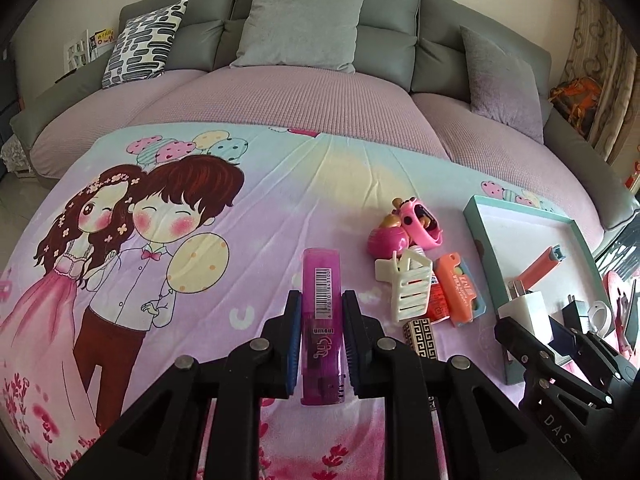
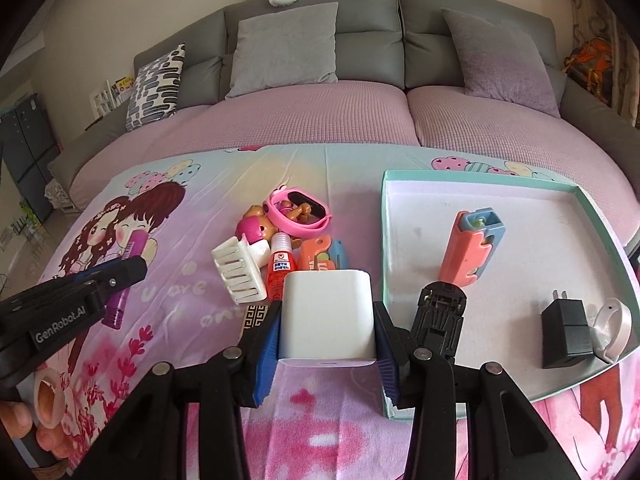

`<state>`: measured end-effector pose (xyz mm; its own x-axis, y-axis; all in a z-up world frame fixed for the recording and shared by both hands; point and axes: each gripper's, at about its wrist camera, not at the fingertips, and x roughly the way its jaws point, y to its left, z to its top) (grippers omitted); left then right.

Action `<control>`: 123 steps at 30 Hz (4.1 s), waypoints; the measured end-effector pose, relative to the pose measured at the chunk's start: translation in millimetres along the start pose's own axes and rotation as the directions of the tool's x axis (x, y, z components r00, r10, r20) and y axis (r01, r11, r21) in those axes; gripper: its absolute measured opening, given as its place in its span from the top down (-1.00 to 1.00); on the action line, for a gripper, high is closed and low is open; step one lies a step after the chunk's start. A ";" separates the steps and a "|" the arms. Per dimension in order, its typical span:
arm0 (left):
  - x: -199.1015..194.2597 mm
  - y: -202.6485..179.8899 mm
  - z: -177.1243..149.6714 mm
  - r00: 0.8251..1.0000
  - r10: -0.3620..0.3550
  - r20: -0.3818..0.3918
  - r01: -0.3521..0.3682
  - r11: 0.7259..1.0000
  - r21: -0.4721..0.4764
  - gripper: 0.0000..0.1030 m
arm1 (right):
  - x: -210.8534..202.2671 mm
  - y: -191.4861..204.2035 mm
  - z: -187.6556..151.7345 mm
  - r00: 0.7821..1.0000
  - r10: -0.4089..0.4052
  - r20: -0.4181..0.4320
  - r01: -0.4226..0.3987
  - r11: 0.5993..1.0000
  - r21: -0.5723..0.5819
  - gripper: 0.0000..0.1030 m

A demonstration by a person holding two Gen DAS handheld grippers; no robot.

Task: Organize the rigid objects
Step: 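Carry the purple tube with the left tool while the right tool carries the adapter over the tray, then open the left tool to drop the purple tube while the right tool releases the adapter in the tray, then move both tools back from the tray toward the remaining items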

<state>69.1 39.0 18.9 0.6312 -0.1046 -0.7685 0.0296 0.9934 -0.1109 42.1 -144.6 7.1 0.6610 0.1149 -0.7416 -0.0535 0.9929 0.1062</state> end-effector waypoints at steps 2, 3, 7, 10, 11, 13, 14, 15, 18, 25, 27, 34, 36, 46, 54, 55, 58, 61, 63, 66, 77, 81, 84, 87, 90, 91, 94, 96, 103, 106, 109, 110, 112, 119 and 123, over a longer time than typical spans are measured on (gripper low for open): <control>-3.3 -4.2 1.5 1.000 -0.012 0.009 0.012 1.000 0.007 0.61 | -3.3 -5.7 0.9 1.000 -0.011 0.007 0.011 1.000 0.011 0.13; -4.2 -7.3 2.0 1.000 -0.020 0.011 0.020 1.000 0.011 0.61 | -5.2 -9.3 1.3 1.000 -0.020 0.012 0.020 1.000 0.016 0.13; 0.5 -23.9 0.8 0.999 -0.041 -0.007 0.041 0.998 0.051 0.61 | -13.9 -28.6 2.6 0.998 -0.061 0.030 0.059 0.997 0.050 0.13; 2.5 -37.3 -0.3 0.998 -0.061 -0.015 0.062 0.995 0.075 0.61 | -20.0 -45.9 2.2 0.995 -0.093 0.042 0.089 0.993 0.081 0.13; 2.4 -41.9 -0.3 0.998 -0.067 -0.015 0.068 0.994 0.084 0.61 | -22.2 -52.1 1.9 0.994 -0.104 0.046 0.099 0.991 0.092 0.13; 1.8 -52.6 -0.8 0.997 -0.080 -0.015 0.082 0.991 0.104 0.61 | -25.3 -63.9 1.8 0.991 -0.121 0.050 0.115 0.987 0.116 0.13; 1.8 -57.9 -1.1 0.996 -0.087 -0.016 0.088 0.990 0.113 0.61 | -26.8 -69.4 1.7 0.990 -0.130 0.053 0.122 0.984 0.128 0.13; 2.2 -63.6 -1.6 0.996 -0.093 -0.017 0.094 0.988 0.124 0.61 | -29.0 -75.4 1.5 0.989 -0.138 0.055 0.129 0.982 0.141 0.13; 4.2 -82.8 -3.4 0.994 -0.109 -0.028 0.112 0.980 0.162 0.61 | -34.3 -91.0 1.7 0.984 -0.165 0.066 0.151 0.973 0.174 0.13; 2.4 -133.4 -10.2 0.983 -0.179 -0.043 0.184 0.946 0.265 0.61 | -46.2 -125.6 1.4 0.970 -0.226 0.090 0.198 0.948 0.250 0.12; 3.3 -149.4 -13.1 0.978 -0.200 -0.051 0.206 0.932 0.297 0.61 | -48.4 -134.7 1.3 0.967 -0.236 0.097 0.203 0.941 0.271 0.12; 18.1 -196.4 -20.5 0.967 -0.236 -0.095 0.254 0.888 0.382 0.61 | -51.6 -163.1 1.5 0.955 -0.271 0.119 0.218 0.915 0.338 0.12; 19.8 -206.0 -20.4 0.967 -0.234 -0.096 0.253 0.880 0.402 0.61 | -51.7 -169.3 0.1 0.951 -0.285 0.121 0.228 0.908 0.351 0.12; 31.6 -244.4 -27.6 0.959 -0.260 -0.110 0.280 0.836 0.471 0.61 | -49.2 -190.6 -7.9 0.936 -0.335 0.103 0.269 0.874 0.405 0.12; 44.6 -253.6 -35.0 0.961 -0.247 -0.123 0.276 0.830 0.484 0.61 | -44.1 -187.1 -8.6 0.938 -0.334 0.093 0.277 0.883 0.378 0.12; 45.8 -252.7 -35.0 0.961 -0.247 -0.123 0.276 0.833 0.479 0.61 | -42.5 -185.3 -7.8 0.938 -0.333 0.092 0.278 0.886 0.373 0.12; 49.2 -249.5 -34.3 0.963 -0.239 -0.122 0.268 0.842 0.468 0.61 | -42.5 -183.0 -8.4 0.940 -0.328 0.094 0.273 0.889 0.367 0.12; 51.7 -244.5 -32.7 0.966 -0.228 -0.121 0.258 0.853 0.454 0.61 | -42.4 -182.7 -8.5 0.942 -0.321 0.094 0.267 0.891 0.368 0.12; 52.7 -242.0 -31.6 0.967 -0.223 -0.120 0.253 0.860 0.443 0.61 | -41.7 -181.4 -8.4 0.943 -0.319 0.093 0.266 0.893 0.364 0.12; 53.0 -239.0 -30.2 0.968 -0.219 -0.118 0.249 0.867 0.432 0.61 | -40.0 -178.6 -7.9 0.947 -0.308 0.093 0.257 0.898 0.357 0.12; 50.2 -221.7 -24.3 0.973 -0.188 -0.131 0.225 0.893 0.389 0.58 | -29.3 -168.1 -6.1 0.957 -0.281 0.070 0.246 0.917 0.313 0.12; 45.7 -208.5 -20.8 0.976 -0.174 -0.130 0.210 0.906 0.367 0.51 | -24.9 -163.3 -5.5 0.958 -0.283 0.052 0.257 0.924 0.285 0.12; 41.9 -196.3 -17.2 0.980 -0.159 -0.122 0.192 0.921 0.340 0.29 | -24.0 -161.7 -5.8 0.956 -0.288 0.047 0.265 0.925 0.273 0.12; 38.6 -183.0 -12.7 0.983 -0.148 -0.109 0.175 0.934 0.312 0.28 | -25.1 -162.1 -5.4 0.957 -0.287 0.050 0.262 0.924 0.280 0.12; 35.7 -167.9 -7.1 0.987 -0.131 -0.090 0.151 0.950 0.275 0.25 | -25.7 -162.0 -5.1 0.955 -0.291 0.049 0.267 0.922 0.282 0.12; 34.4 -162.0 -5.5 0.989 -0.125 -0.083 0.142 0.955 0.259 0.23 | -25.7 -161.6 -4.9 0.955 -0.293 0.049 0.268 0.921 0.282 0.12; 32.1 -143.8 1.1 0.993 -0.100 -0.059 0.110 0.972 0.206 0.02 | -26.7 -159.3 -3.4 0.954 -0.294 0.052 0.268 0.920 0.286 0.10; 31.0 -131.5 3.8 0.996 -0.073 -0.045 0.079 0.981 0.175 -0.07 | -26.9 -156.2 -1.8 0.955 -0.291 0.058 0.264 0.922 0.283 0.04; 37.2 -92.3 9.4 0.999 0.035 -0.028 -0.033 0.996 0.077 -0.54 | -25.2 -139.4 3.9 0.953 -0.292 0.076 0.265 0.930 0.253 -0.26; 41.0 -79.6 9.7 0.996 0.077 -0.038 -0.075 0.996 0.044 -0.73 | -25.9 -131.4 6.4 0.958 -0.272 0.096 0.241 0.937 0.252 -0.33; 42.6 -67.7 9.3 0.995 0.092 -0.046 -0.092 0.996 0.011 -0.73 | -28.4 -121.4 9.4 0.961 -0.247 0.125 0.210 0.946 0.248 -0.51; 42.1 -64.1 9.2 0.994 0.096 -0.045 -0.096 0.995 0.000 -0.73 | -29.1 -117.2 10.4 0.962 -0.236 0.135 0.199 0.950 0.242 -0.55; 40.6 -57.0 9.3 0.994 0.105 -0.039 -0.106 0.994 -0.022 -0.73 | -29.7 -107.9 12.7 0.964 -0.216 0.153 0.179 0.958 0.225 -0.60; 31.2 -25.9 10.9 0.988 0.157 0.001 -0.156 0.982 -0.104 -0.87 | -24.0 -75.1 16.8 0.968 -0.175 0.182 0.148 0.978 0.149 -1.00; 24.5 -4.7 11.5 0.981 0.194 0.030 -0.187 0.970 -0.154 -0.88 | -21.1 -61.1 16.6 0.971 -0.152 0.186 0.131 0.984 0.122 -1.00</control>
<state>93.4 32.3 7.8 0.6479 0.0916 -0.7562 -0.2090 0.9760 -0.0609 43.9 -208.2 27.3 0.7891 -0.0451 -0.6126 0.1253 0.9882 0.0886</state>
